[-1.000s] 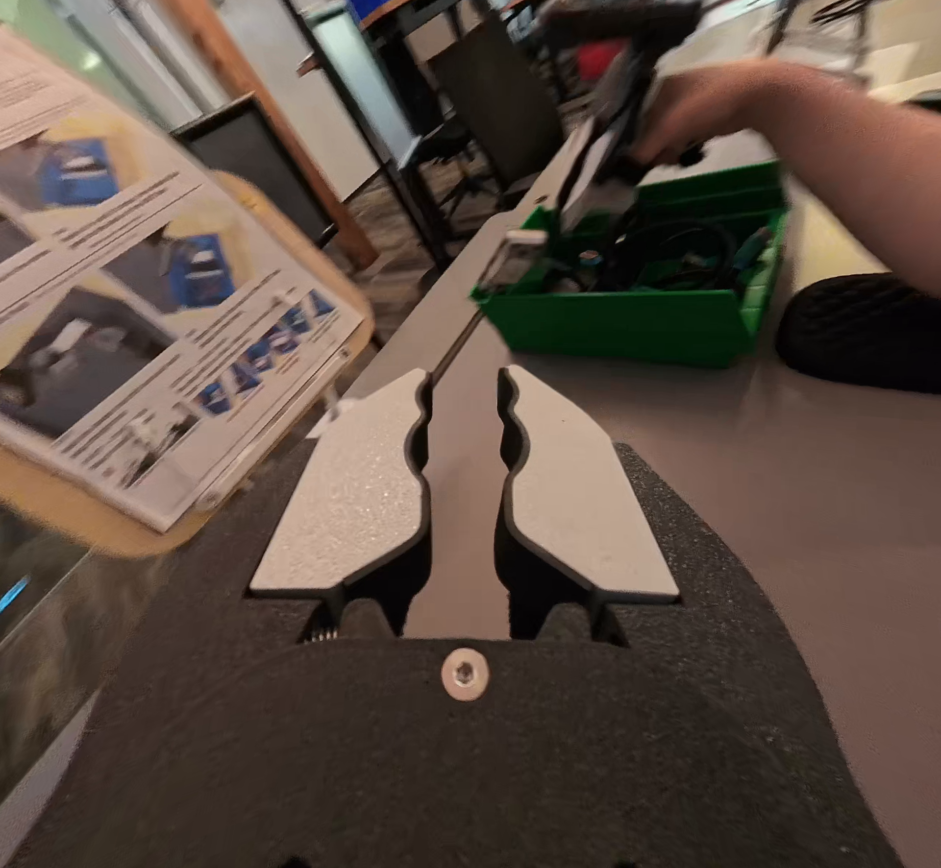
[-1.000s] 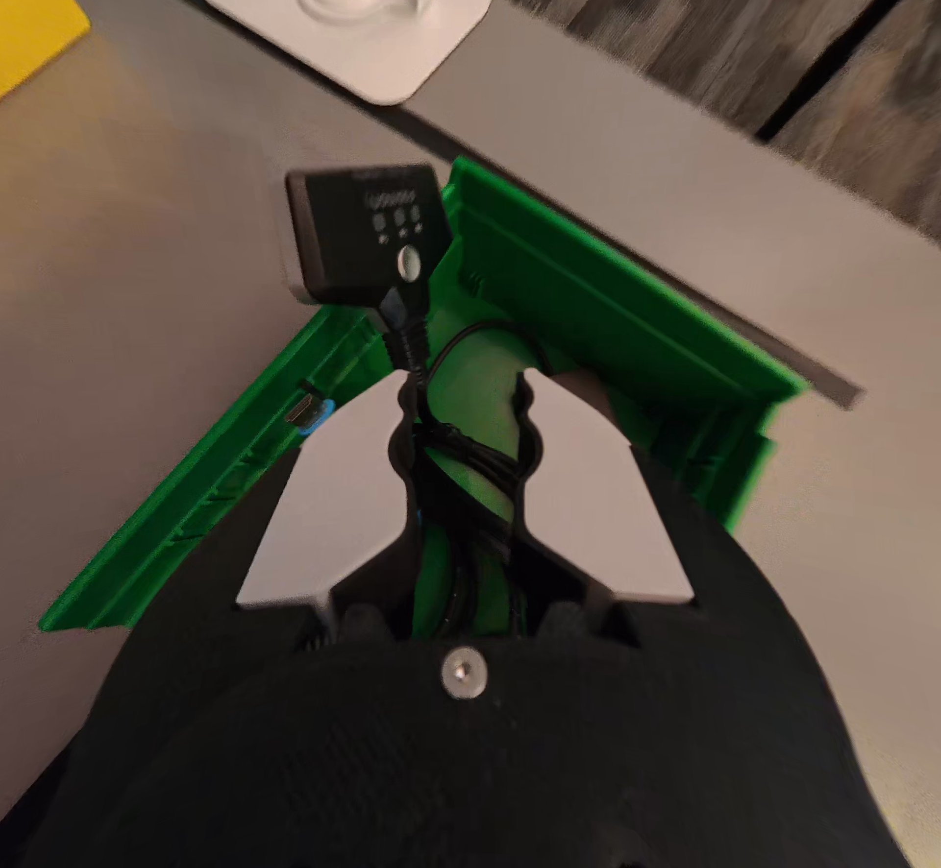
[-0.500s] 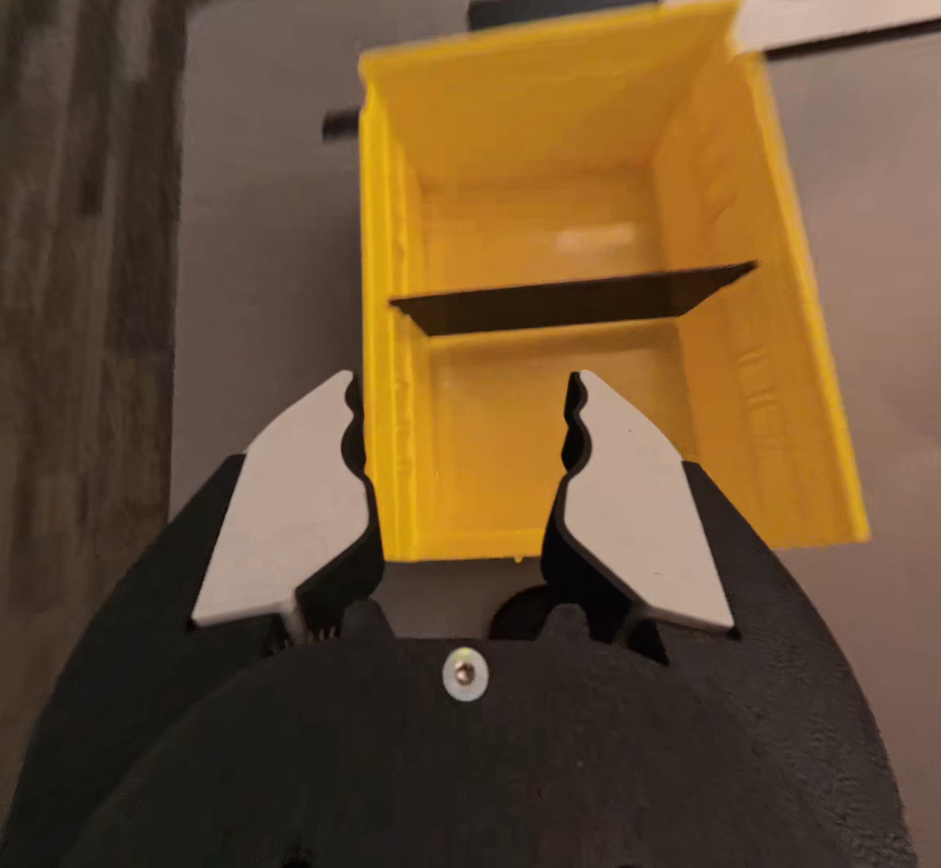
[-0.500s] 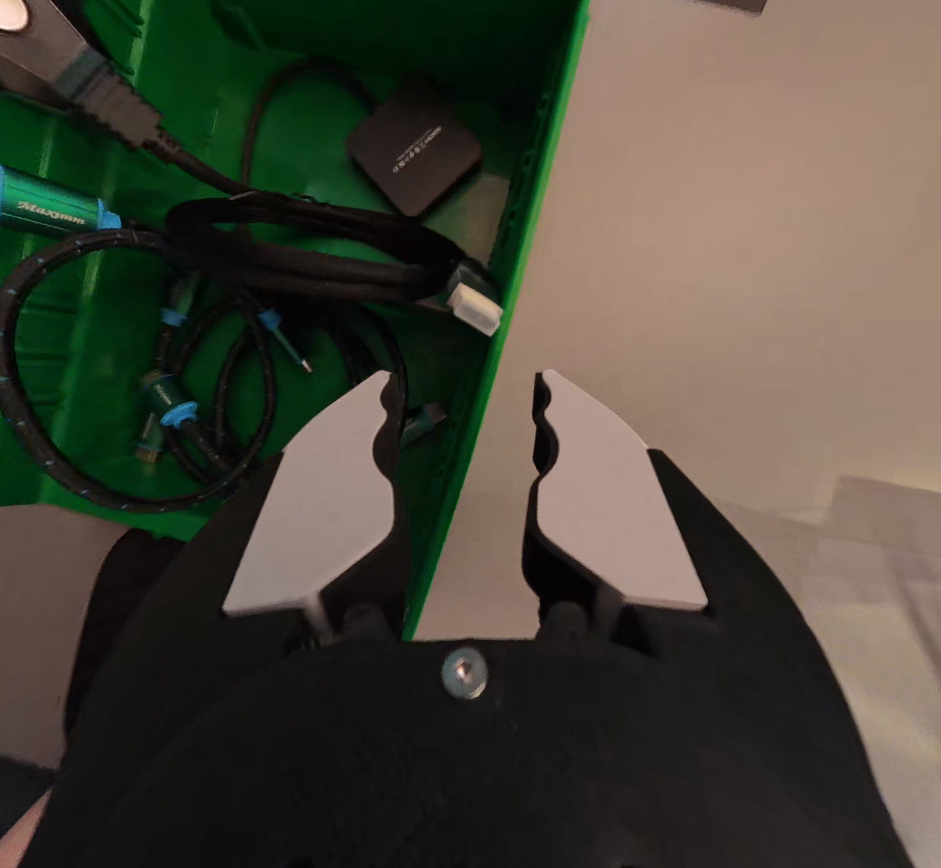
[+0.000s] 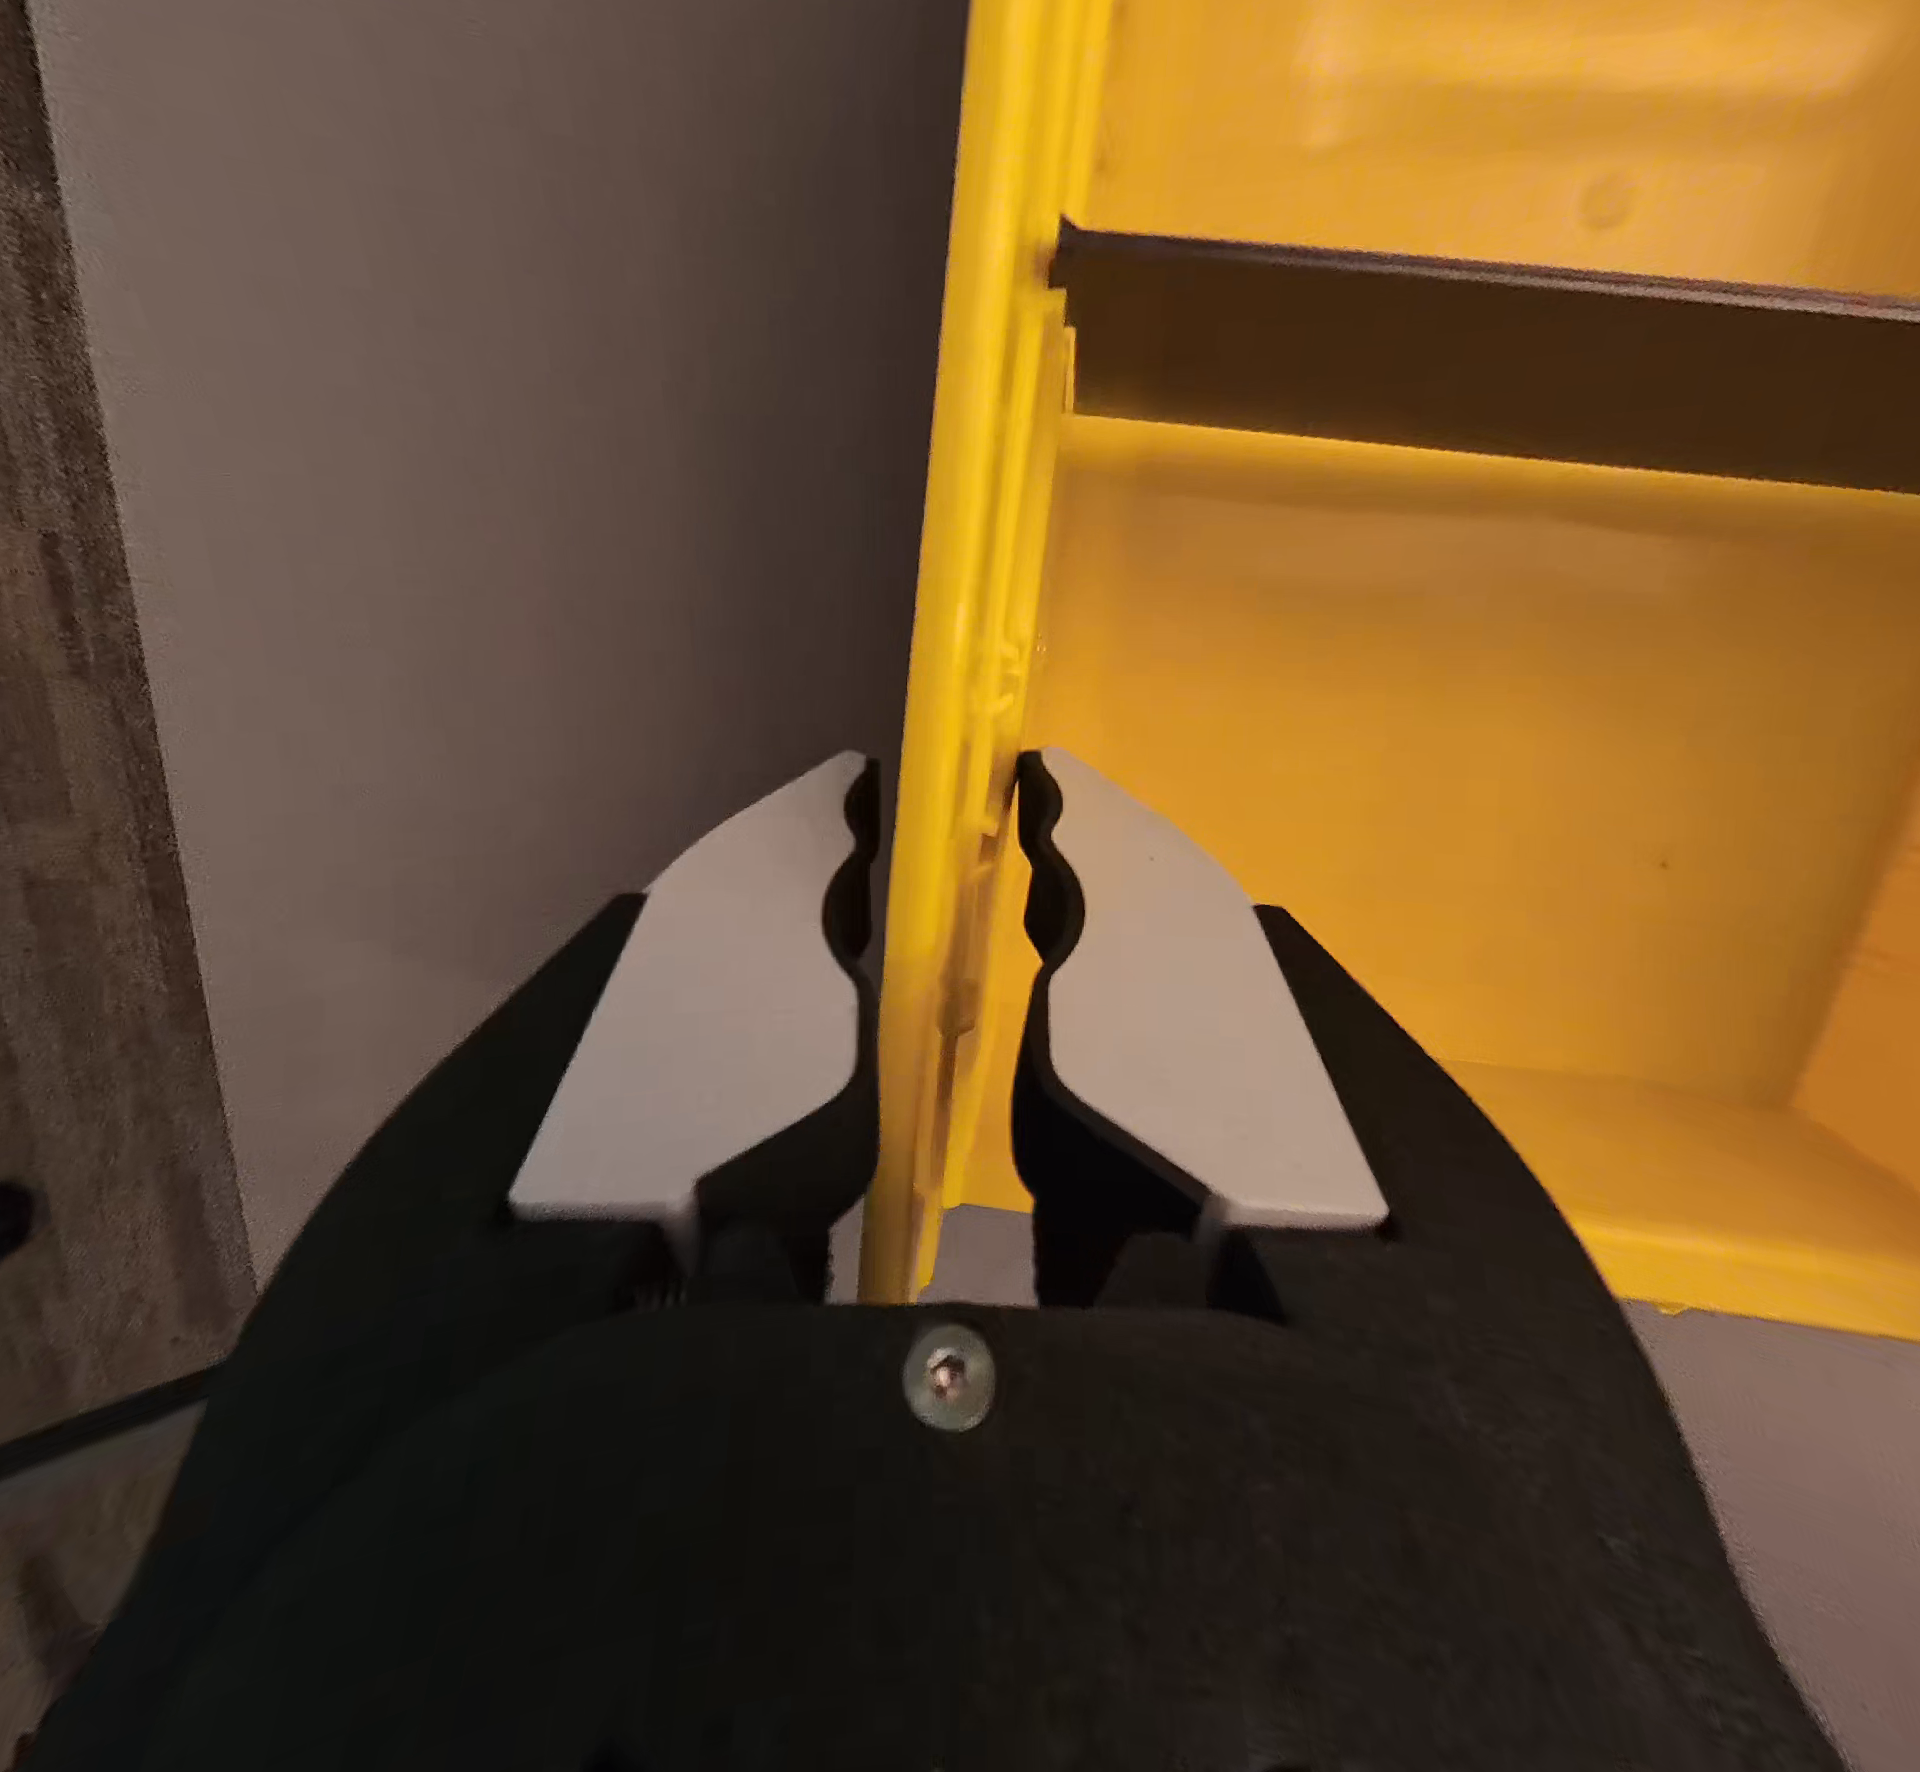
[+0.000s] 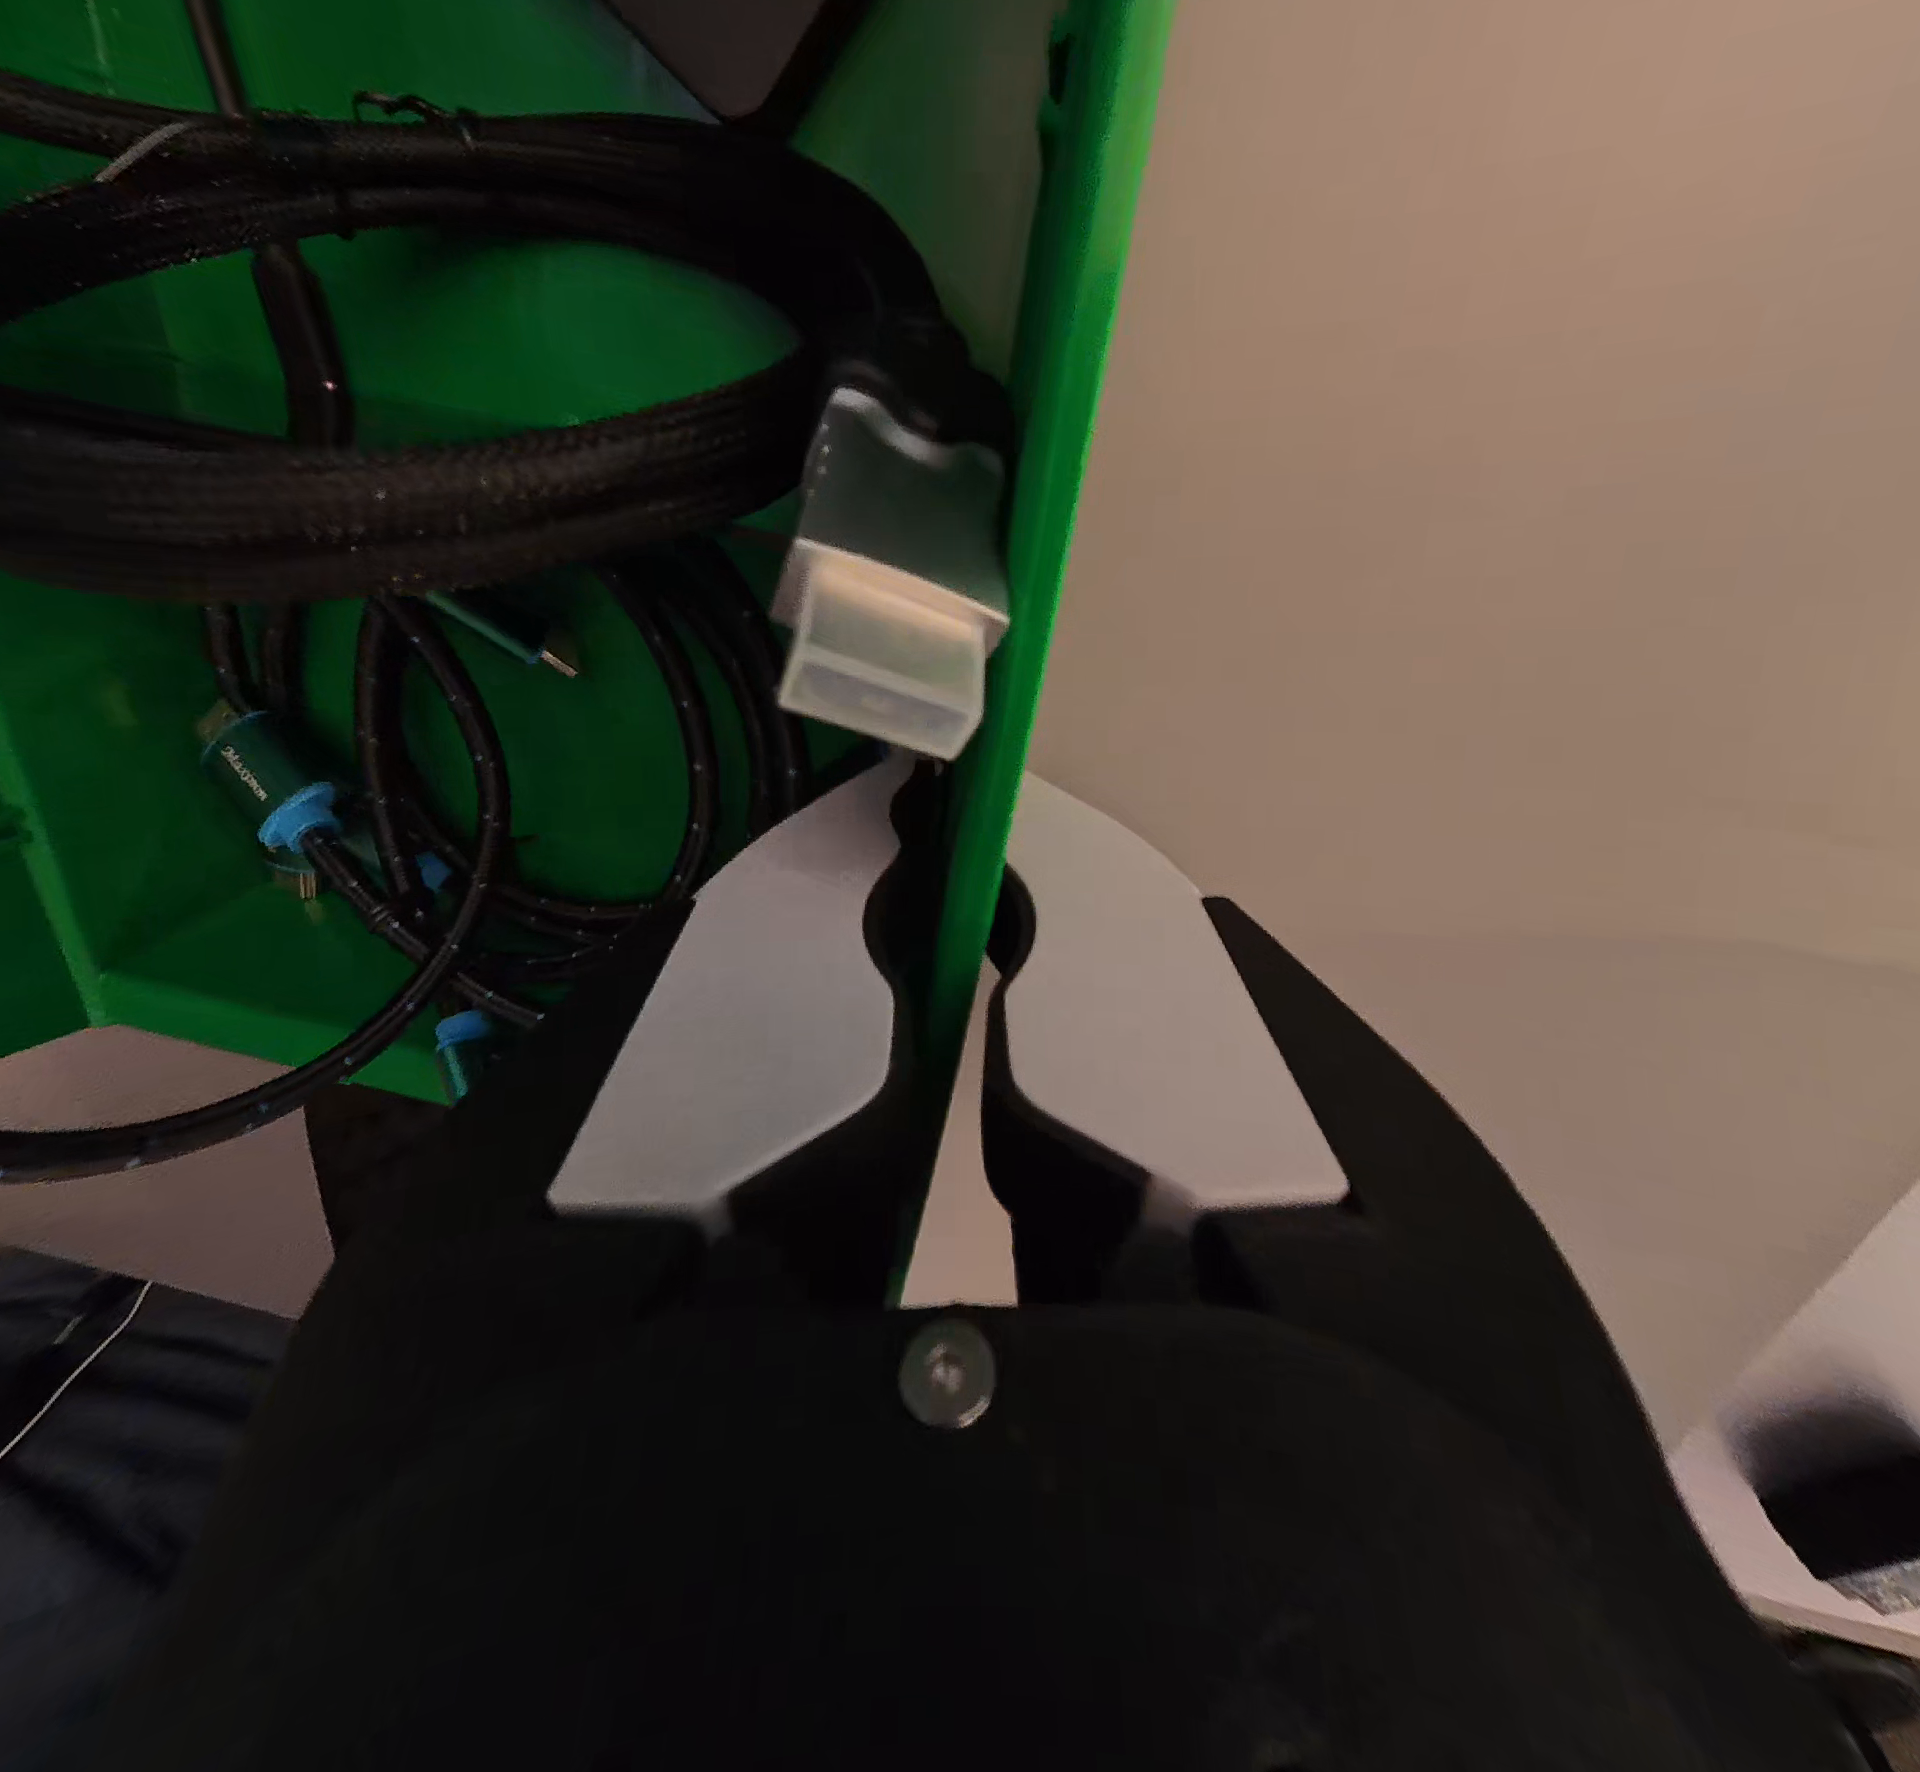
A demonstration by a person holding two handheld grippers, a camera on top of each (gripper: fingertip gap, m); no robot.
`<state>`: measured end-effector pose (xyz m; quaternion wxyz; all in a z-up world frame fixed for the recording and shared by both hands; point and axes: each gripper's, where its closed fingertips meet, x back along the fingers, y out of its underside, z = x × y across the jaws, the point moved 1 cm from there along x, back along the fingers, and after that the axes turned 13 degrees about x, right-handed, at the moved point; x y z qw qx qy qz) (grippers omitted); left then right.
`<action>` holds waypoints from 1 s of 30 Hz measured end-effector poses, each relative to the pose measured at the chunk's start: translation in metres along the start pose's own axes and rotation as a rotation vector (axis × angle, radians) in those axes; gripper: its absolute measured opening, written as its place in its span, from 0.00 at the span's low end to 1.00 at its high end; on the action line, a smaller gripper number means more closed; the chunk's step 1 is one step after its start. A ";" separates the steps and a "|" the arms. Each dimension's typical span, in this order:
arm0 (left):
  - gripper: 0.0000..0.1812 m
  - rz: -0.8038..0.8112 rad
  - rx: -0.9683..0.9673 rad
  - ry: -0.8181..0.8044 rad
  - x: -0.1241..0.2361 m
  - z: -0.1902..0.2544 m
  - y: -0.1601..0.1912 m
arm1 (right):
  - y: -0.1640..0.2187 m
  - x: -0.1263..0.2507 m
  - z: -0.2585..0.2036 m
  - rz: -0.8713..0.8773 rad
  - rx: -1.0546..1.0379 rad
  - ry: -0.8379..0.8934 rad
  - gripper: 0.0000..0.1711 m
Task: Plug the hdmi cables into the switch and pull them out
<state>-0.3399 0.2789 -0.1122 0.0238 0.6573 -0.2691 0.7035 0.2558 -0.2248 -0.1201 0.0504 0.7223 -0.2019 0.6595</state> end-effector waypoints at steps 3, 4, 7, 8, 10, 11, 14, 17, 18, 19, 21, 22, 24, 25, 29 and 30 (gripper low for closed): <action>0.10 -0.022 -0.028 0.062 0.001 0.012 0.004 | 0.000 0.000 -0.002 -0.055 0.038 0.044 0.04; 0.09 -0.030 -0.041 0.090 0.002 0.018 0.005 | -0.001 -0.001 -0.005 -0.072 0.061 0.057 0.04; 0.05 -0.058 -0.109 0.148 0.003 0.040 0.009 | -0.011 -0.005 -0.025 -0.089 0.130 0.016 0.05; 0.05 -0.068 -0.141 0.153 0.003 0.048 0.011 | -0.016 -0.007 -0.032 -0.092 0.157 0.016 0.05; 0.05 -0.085 -0.200 0.148 0.004 0.061 0.014 | -0.029 -0.011 -0.047 -0.105 0.185 0.015 0.05; 0.06 -0.096 -0.218 0.133 0.004 0.065 0.015 | -0.036 -0.013 -0.057 -0.109 0.206 0.011 0.05; 0.08 -0.125 -0.265 0.103 0.005 0.073 0.019 | -0.057 -0.022 -0.091 -0.113 0.256 -0.004 0.05; 0.08 -0.174 -0.283 0.108 0.008 0.079 0.030 | -0.069 -0.028 -0.125 -0.137 0.260 -0.005 0.05; 0.08 -0.194 -0.289 0.109 0.010 0.080 0.034 | -0.071 -0.030 -0.137 -0.144 0.272 -0.011 0.05; 0.08 -0.213 -0.298 0.108 0.011 0.081 0.038 | -0.072 -0.032 -0.149 -0.155 0.291 -0.022 0.06; 0.09 -0.239 -0.321 0.106 0.014 0.082 0.044 | -0.074 -0.034 -0.171 -0.162 0.319 -0.054 0.08; 0.08 -0.245 -0.335 0.108 0.014 0.082 0.046 | -0.075 -0.035 -0.180 -0.166 0.338 -0.062 0.09; 0.08 -0.251 -0.353 0.121 0.015 0.084 0.048 | -0.076 -0.037 -0.196 -0.161 0.390 -0.090 0.13; 0.08 -0.255 -0.354 0.130 0.016 0.084 0.050 | -0.076 -0.037 -0.203 -0.158 0.413 -0.117 0.15; 0.08 -0.259 -0.354 0.162 0.017 0.087 0.051 | -0.074 -0.033 -0.209 -0.165 0.382 -0.217 0.17; 0.08 -0.254 -0.356 0.178 0.017 0.087 0.051 | -0.073 -0.029 -0.208 -0.161 0.355 -0.250 0.17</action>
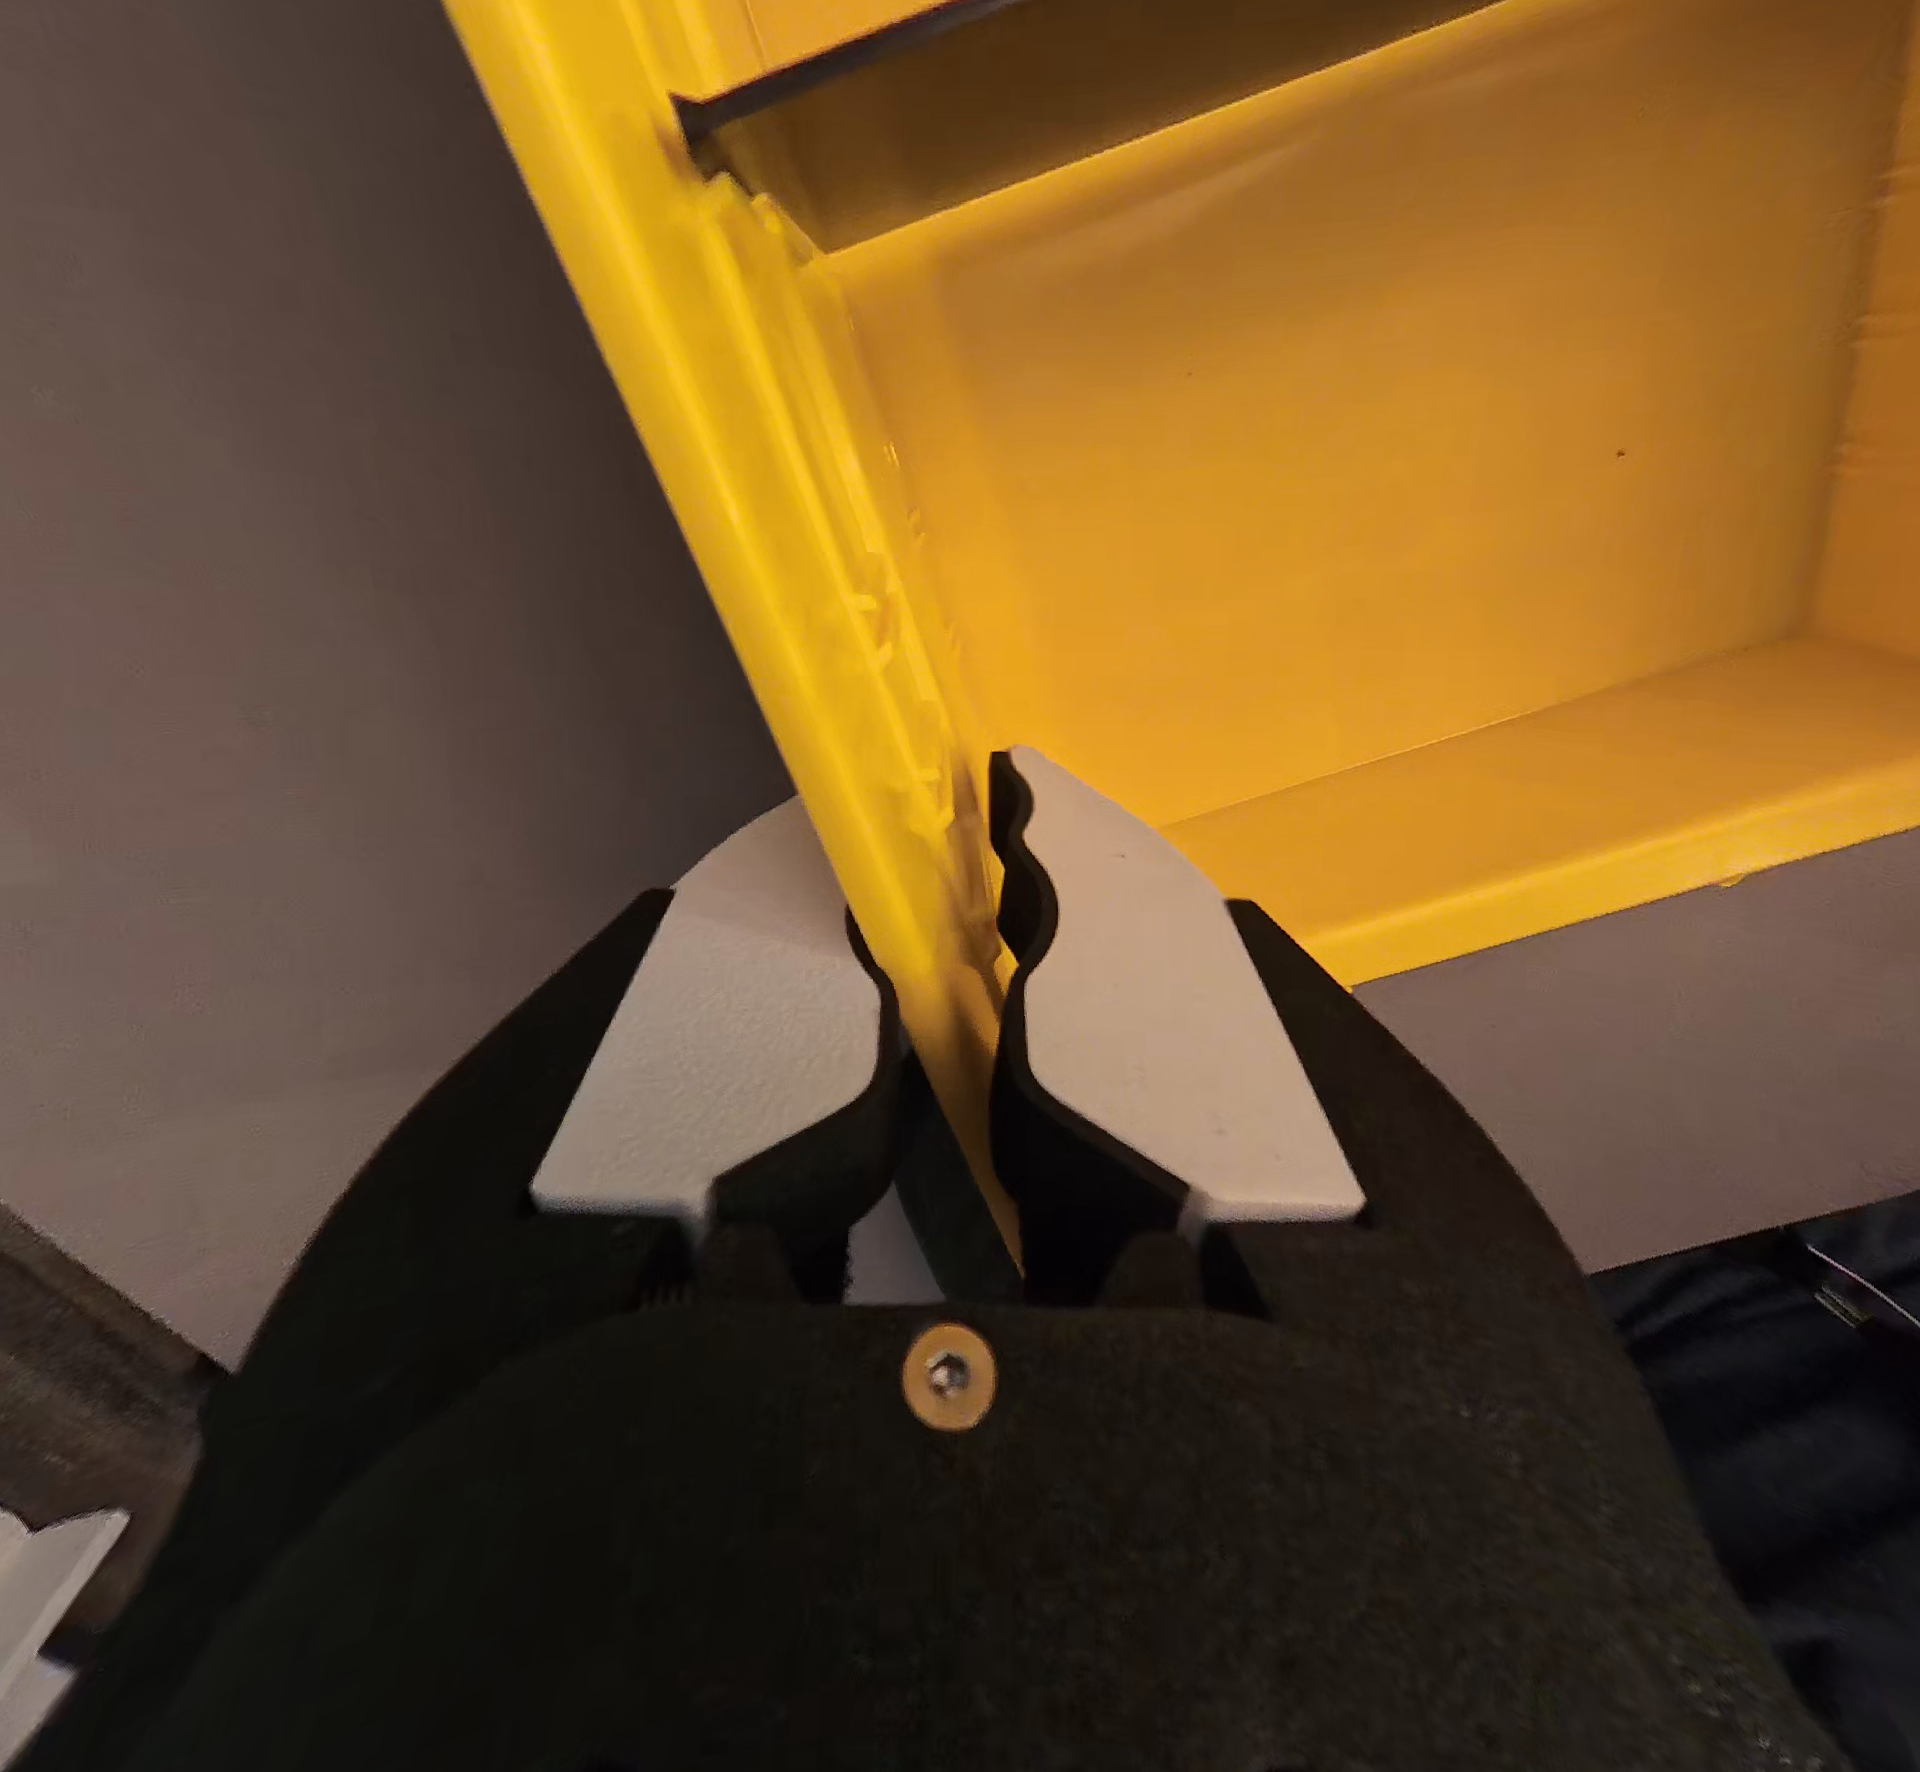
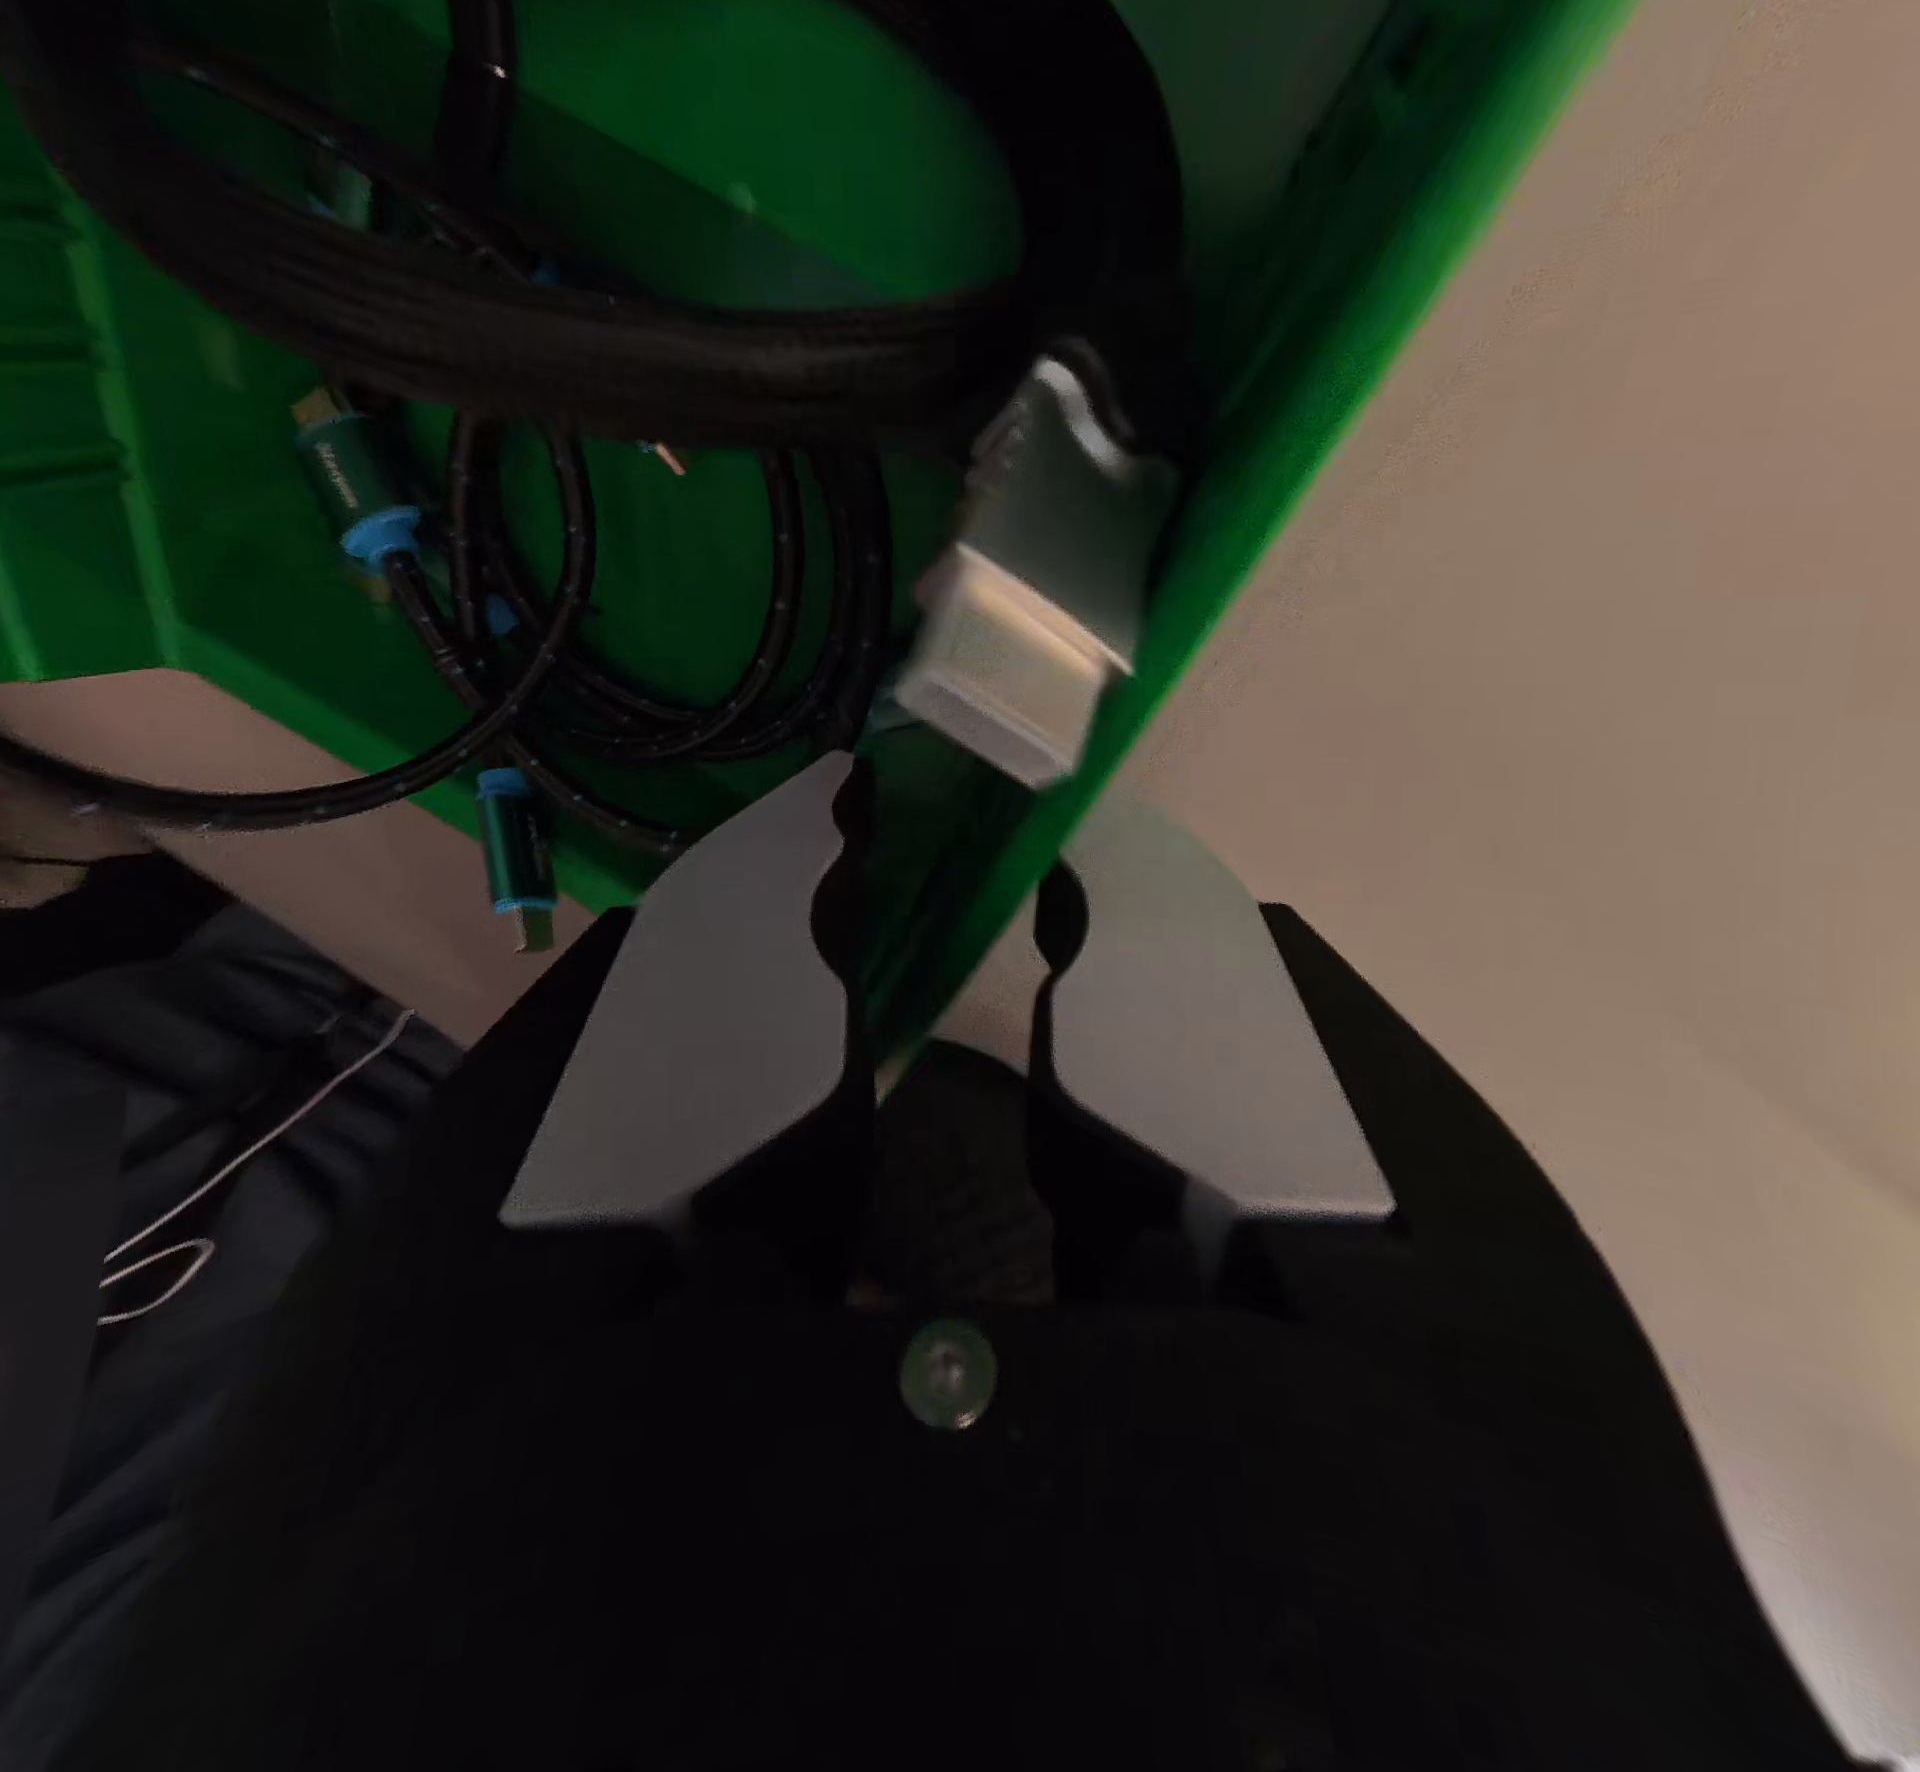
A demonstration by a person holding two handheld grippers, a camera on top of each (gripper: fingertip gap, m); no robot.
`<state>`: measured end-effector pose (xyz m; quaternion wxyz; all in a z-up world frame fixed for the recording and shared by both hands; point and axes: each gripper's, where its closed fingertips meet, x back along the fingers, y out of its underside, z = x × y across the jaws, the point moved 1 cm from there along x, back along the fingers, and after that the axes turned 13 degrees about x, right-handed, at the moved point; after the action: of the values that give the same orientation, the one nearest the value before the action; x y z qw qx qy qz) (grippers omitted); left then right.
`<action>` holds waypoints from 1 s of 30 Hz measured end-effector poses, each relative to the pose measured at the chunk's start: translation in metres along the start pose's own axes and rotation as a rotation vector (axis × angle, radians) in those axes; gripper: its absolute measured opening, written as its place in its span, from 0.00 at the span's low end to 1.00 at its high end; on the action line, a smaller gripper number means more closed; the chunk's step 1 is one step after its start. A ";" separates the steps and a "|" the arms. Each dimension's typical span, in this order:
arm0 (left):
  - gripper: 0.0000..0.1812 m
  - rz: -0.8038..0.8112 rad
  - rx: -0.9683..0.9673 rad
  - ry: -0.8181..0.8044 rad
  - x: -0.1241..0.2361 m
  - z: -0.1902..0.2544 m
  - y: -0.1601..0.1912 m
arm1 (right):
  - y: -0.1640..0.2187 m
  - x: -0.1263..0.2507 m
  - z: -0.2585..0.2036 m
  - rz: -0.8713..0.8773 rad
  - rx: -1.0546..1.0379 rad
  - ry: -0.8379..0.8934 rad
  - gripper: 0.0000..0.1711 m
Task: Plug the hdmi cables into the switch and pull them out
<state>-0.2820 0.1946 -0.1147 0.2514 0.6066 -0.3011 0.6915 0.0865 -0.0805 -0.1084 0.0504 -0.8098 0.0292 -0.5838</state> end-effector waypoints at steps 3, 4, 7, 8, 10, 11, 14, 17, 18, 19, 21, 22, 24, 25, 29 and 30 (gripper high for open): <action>0.09 0.066 0.019 0.032 0.007 -0.001 -0.007 | 0.008 0.019 0.004 0.072 -0.066 -0.002 0.17; 0.10 0.106 0.027 0.043 0.013 -0.001 -0.012 | 0.008 0.030 0.002 0.126 -0.080 -0.001 0.17; 0.09 0.300 0.026 0.043 0.042 -0.001 -0.034 | 0.003 0.070 -0.020 0.323 -0.100 0.042 0.10; 0.09 0.387 0.009 0.037 0.056 0.001 -0.043 | -0.005 0.085 -0.039 0.412 -0.044 0.047 0.09; 0.14 0.594 -0.035 -0.016 0.090 0.005 -0.061 | -0.033 0.113 -0.091 0.634 0.169 0.080 0.09; 0.17 0.700 -0.058 -0.050 0.107 0.007 -0.069 | -0.049 0.124 -0.123 0.770 0.316 0.088 0.09; 0.21 1.003 -0.132 -0.106 0.156 0.026 -0.084 | -0.077 0.131 -0.208 1.152 0.622 0.113 0.13; 0.23 1.260 -0.194 -0.101 0.197 0.051 -0.086 | -0.103 0.103 -0.237 1.233 0.569 0.110 0.19; 0.24 1.330 -0.206 -0.096 0.207 0.059 -0.084 | -0.113 0.087 -0.240 1.177 0.535 0.092 0.21; 0.24 1.396 -0.214 -0.088 0.217 0.066 -0.082 | -0.123 0.073 -0.238 1.118 0.486 0.100 0.21; 0.24 1.523 -0.235 -0.056 0.233 0.080 -0.076 | -0.143 0.046 -0.225 0.968 0.391 0.150 0.25; 0.24 1.589 -0.236 -0.041 0.241 0.086 -0.073 | -0.152 0.035 -0.219 0.901 0.356 0.171 0.25; 0.21 1.666 -0.232 -0.029 0.250 0.093 -0.069 | -0.167 0.016 -0.208 0.776 0.312 0.212 0.19; 0.20 1.667 -0.224 -0.037 0.251 0.094 -0.068 | -0.172 0.009 -0.205 0.727 0.301 0.240 0.15; 0.21 1.686 -0.193 -0.073 0.256 0.090 -0.065 | -0.176 -0.020 -0.182 0.479 0.262 0.441 0.19; 0.21 1.690 -0.186 -0.066 0.257 0.089 -0.064 | -0.175 -0.030 -0.179 0.417 0.251 0.449 0.20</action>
<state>-0.2103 0.1705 0.1538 -0.3096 0.1749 -0.7155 0.6014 -0.0952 0.0882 -0.0598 0.2607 -0.6249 0.1327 -0.7239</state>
